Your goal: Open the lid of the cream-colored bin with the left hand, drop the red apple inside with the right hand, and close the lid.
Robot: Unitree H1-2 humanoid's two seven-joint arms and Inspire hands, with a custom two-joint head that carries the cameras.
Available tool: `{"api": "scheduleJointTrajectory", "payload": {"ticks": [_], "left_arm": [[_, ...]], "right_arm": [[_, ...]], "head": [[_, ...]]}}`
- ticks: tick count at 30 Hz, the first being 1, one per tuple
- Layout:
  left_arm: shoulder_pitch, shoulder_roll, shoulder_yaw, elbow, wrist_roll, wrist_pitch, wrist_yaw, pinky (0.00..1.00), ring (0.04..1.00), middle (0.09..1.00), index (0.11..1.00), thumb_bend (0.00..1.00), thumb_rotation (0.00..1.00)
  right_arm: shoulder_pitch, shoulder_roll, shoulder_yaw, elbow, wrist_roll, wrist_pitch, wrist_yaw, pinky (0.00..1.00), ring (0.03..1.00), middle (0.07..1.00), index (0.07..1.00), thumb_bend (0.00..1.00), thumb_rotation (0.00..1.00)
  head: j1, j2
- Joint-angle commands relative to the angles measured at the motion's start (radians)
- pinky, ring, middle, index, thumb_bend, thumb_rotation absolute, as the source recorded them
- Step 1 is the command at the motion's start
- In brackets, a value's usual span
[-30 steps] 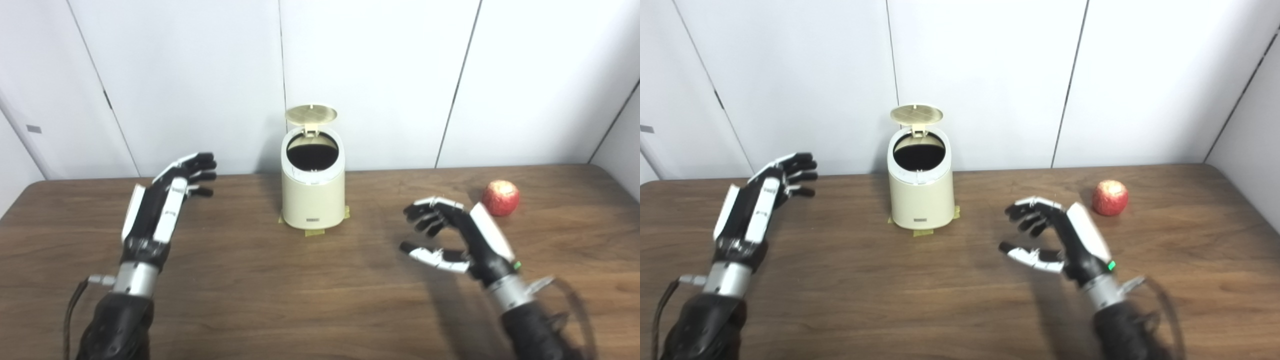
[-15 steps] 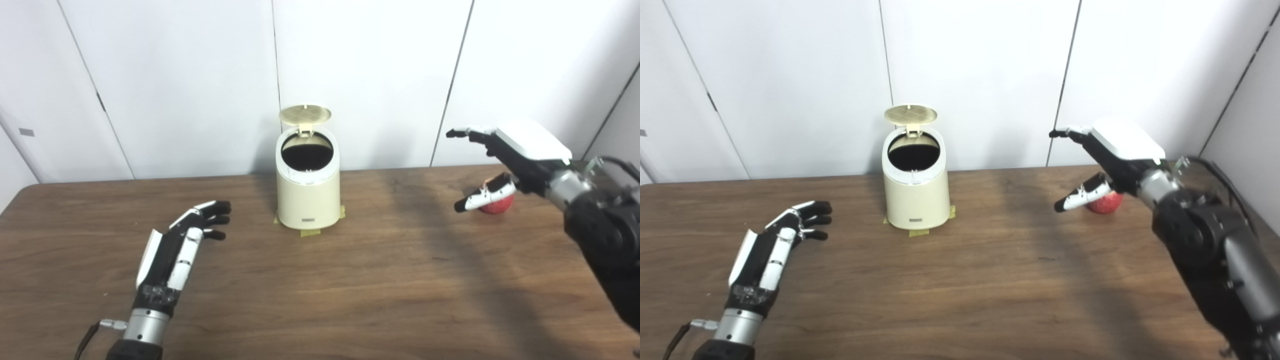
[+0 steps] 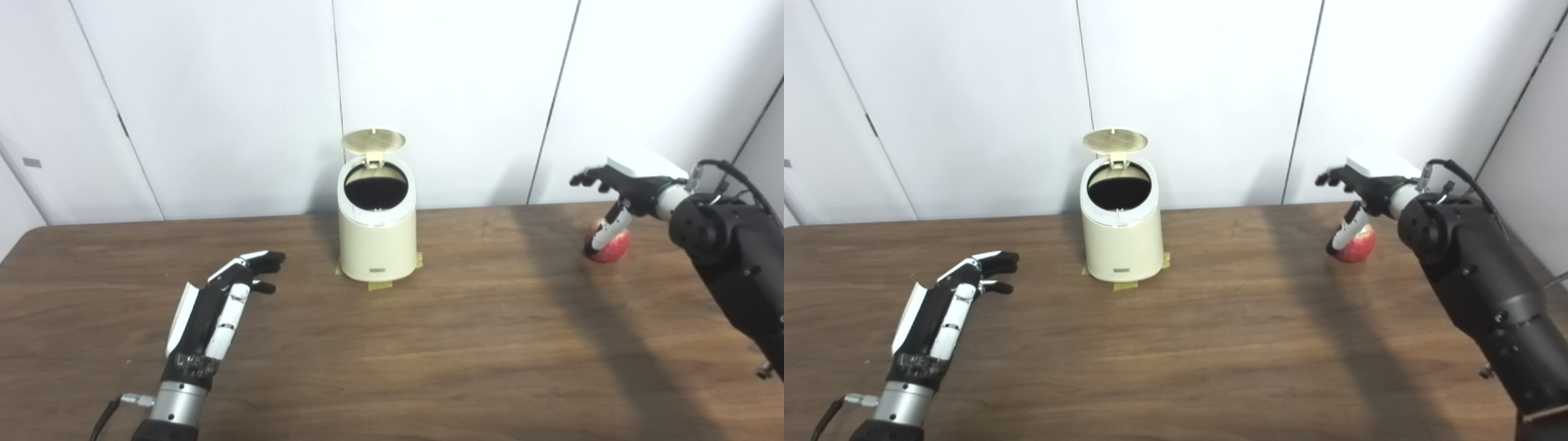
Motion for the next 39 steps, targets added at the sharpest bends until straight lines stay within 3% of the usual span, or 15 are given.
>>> {"api": "scheduleJointTrajectory", "payload": {"ticks": [1,6,13,18,22,26,33,39], "left_arm": [[-0.019,0.004,0.01,-0.025,-0.001,-0.013,0.011,0.65,0.767,0.78,0.726,0.31,1.0],[-0.011,0.003,0.011,-0.026,0.011,-0.027,0.015,0.63,0.76,0.773,0.716,0.3,1.0],[-0.004,-0.002,0.016,-0.027,0.012,-0.036,0.019,0.62,0.752,0.766,0.709,0.29,1.0],[0.001,-0.001,0.017,-0.037,0.011,-0.028,0.014,0.62,0.754,0.769,0.71,0.3,1.0],[0.006,-0.004,0.018,-0.045,0.0,-0.019,0.011,0.62,0.752,0.768,0.704,0.3,0.98],[0.007,-0.005,0.019,-0.047,-0.004,-0.015,0.01,0.62,0.748,0.766,0.698,0.31,0.98],[0.01,-0.007,0.02,-0.057,-0.004,-0.008,0.013,0.61,0.739,0.76,0.688,0.3,0.96],[0.011,-0.009,0.02,-0.064,-0.013,-0.001,0.007,0.61,0.742,0.763,0.687,0.3,0.96]], "right_arm": [[-0.071,-0.013,-0.001,0.025,-0.002,-0.02,-0.05,0.61,0.794,0.832,0.812,0.96,0.22],[-0.081,-0.012,0.027,0.093,-0.002,-0.034,-0.071,0.61,0.768,0.824,0.803,0.93,0.17],[-0.106,-0.011,0.069,0.19,-0.002,-0.027,-0.067,0.62,0.776,0.847,0.805,0.91,0.2],[-0.097,-0.01,0.081,0.186,-0.01,-0.001,-0.053,0.66,0.822,0.878,0.809,0.91,0.23],[-0.104,-0.014,0.089,0.184,-0.004,0.01,-0.038,0.69,0.853,0.887,0.798,0.89,0.17],[-0.121,-0.017,0.104,0.226,-0.001,-0.021,-0.052,0.62,0.782,0.85,0.769,0.9,0.15],[-0.117,-0.014,0.125,0.233,-0.01,0.004,-0.041,0.58,0.739,0.811,0.769,0.92,0.18],[-0.118,-0.014,0.144,0.243,-0.013,0.004,-0.033,0.65,0.792,0.826,0.762,0.92,0.18]], "head": [[0.001,0.002],[0.001,0.007],[0.004,0.01],[0.007,0.017],[0.009,0.02],[0.011,0.022],[0.014,0.025],[0.02,0.03]]}}
